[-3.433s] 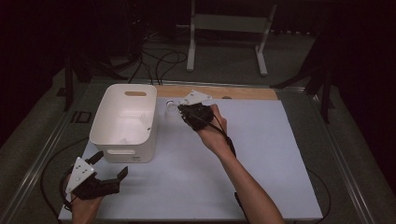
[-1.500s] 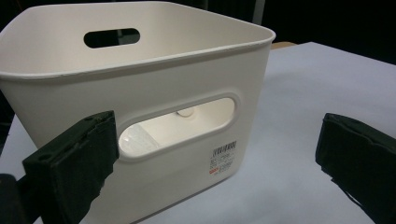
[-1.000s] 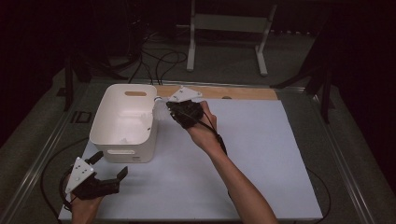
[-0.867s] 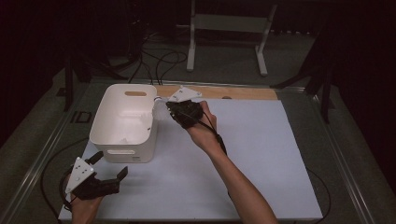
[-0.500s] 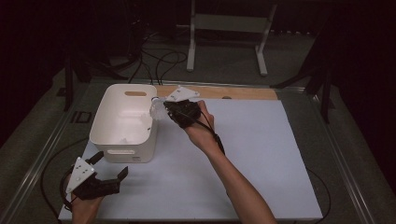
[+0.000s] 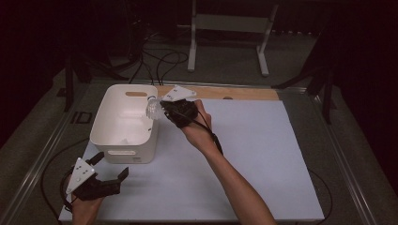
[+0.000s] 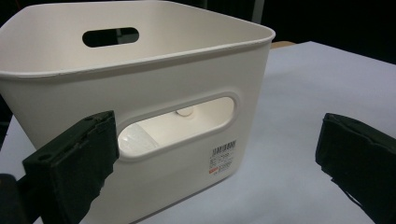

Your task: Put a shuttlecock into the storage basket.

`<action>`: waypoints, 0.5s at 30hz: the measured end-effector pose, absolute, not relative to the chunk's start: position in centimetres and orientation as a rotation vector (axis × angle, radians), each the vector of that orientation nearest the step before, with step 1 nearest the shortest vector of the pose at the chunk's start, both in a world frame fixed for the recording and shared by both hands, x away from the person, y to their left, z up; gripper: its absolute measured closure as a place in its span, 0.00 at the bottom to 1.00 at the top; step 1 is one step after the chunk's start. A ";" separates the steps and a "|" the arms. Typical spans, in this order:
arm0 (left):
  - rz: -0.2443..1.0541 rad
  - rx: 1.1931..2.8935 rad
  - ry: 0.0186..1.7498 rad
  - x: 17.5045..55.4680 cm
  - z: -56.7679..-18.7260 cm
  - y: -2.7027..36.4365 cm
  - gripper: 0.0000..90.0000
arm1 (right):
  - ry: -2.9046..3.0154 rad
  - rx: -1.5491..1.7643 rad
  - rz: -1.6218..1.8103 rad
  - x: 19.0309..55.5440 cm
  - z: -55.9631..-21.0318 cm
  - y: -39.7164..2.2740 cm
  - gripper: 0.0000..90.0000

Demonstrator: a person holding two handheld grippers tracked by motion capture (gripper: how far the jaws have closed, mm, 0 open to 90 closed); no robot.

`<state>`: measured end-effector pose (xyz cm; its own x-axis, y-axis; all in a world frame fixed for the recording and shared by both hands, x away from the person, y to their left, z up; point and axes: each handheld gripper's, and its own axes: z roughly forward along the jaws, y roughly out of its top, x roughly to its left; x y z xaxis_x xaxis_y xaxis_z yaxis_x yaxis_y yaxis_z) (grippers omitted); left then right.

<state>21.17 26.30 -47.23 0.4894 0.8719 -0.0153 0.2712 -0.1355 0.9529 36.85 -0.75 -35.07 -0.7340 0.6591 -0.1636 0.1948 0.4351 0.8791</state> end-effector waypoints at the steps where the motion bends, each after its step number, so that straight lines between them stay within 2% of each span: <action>1: 0.706 1.671 0.990 21.2 -47.2 26.3 0.00 | 2.202 0.715 1.254 36.8 -35.1 -0.7 1.00; 15: 0.708 1.672 0.990 21.2 -47.3 26.3 0.00 | 2.202 0.709 1.276 36.9 -35.2 -0.2 1.00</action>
<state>21.17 26.26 -47.26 0.4880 0.8727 -0.0116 0.2711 -0.1389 0.9525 36.90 -0.19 -35.19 -0.7427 0.6513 -0.1558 0.1888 0.4268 0.8844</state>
